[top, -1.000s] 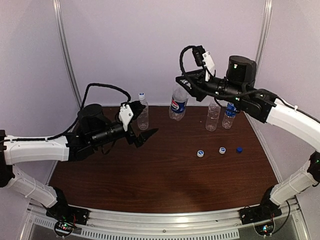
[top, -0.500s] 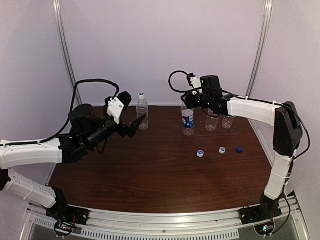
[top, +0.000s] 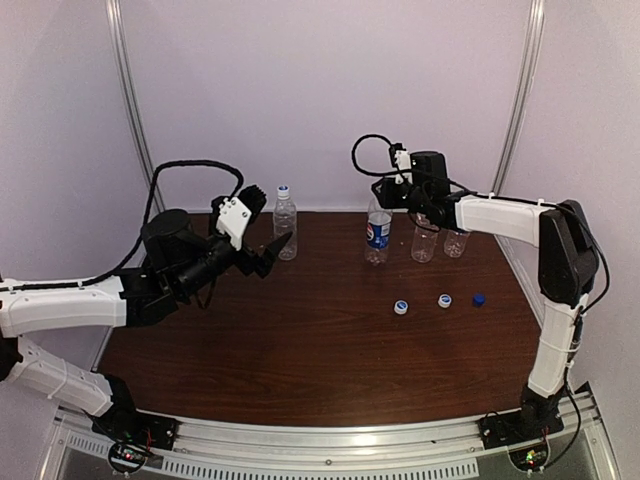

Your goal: Unscrew the bottle caps

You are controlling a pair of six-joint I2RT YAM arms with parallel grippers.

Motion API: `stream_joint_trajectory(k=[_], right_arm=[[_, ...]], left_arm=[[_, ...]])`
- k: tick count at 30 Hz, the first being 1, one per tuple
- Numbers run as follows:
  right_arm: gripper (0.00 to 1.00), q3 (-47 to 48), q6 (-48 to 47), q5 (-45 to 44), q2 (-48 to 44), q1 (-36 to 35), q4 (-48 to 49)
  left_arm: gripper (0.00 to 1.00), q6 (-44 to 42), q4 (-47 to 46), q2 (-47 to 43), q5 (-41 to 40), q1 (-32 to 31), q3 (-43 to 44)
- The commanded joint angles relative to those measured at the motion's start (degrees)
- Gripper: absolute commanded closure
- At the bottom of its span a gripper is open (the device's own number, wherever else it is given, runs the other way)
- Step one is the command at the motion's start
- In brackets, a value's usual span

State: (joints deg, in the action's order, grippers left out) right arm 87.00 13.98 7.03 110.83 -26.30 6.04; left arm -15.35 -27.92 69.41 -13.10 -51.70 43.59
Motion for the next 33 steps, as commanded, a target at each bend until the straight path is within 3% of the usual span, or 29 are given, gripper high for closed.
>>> stream_joint_trajectory(k=[1,7,9,13,15,18,22,24,27,33], right_arm=[[0.97,0.23,0.33,-0.98,0.26,0.25,-1.21],[0.32,1.2,-0.73,1.08,0.15,0.27,-2.94],[0.18,1.45,-1.04,1.66,-0.19,0.27,-2.84],[0.1,1.68,-2.14,2.35,-1.25,0.24,-2.34],[0.01,2.04,-2.66,3.36,-1.72,0.2,-2.25],[0.0,3.17,-4.33,4.0,-2.58,0.11,-2.73],[0.0,4.0,-6.68,4.83,-4.64,-0.04,-2.36],[0.0,4.61,-7.94,5.33,-6.34,-0.27,-2.72],[0.0,5.43,-9.16,4.94,-8.47,-0.87,-3.69],[0.0,4.41,-9.49,4.8,-13.27,-1.68,-5.16]], left_arm=[[0.03,-0.84,0.24,1.28,-0.26,0.03,0.6],[0.03,-0.8,0.21,1.69,0.96,0.05,0.81],[0.03,-0.87,0.28,1.75,1.96,0.02,0.88],[0.03,-0.8,0.4,1.95,2.61,0.03,1.06],[0.03,-0.58,0.06,2.2,2.57,0.03,1.0],[0.03,0.46,-1.7,3.52,1.53,0.4,0.49],[0.03,11.23,-4.44,7.33,2.17,6.22,-0.36],[0.02,15.81,-12.02,9.3,6.3,10.54,-3.28],[0.03,16.36,-24.19,15.19,9.41,13.52,-6.3],[0.03,17.3,-29.21,32.15,9.95,15.11,3.35]])
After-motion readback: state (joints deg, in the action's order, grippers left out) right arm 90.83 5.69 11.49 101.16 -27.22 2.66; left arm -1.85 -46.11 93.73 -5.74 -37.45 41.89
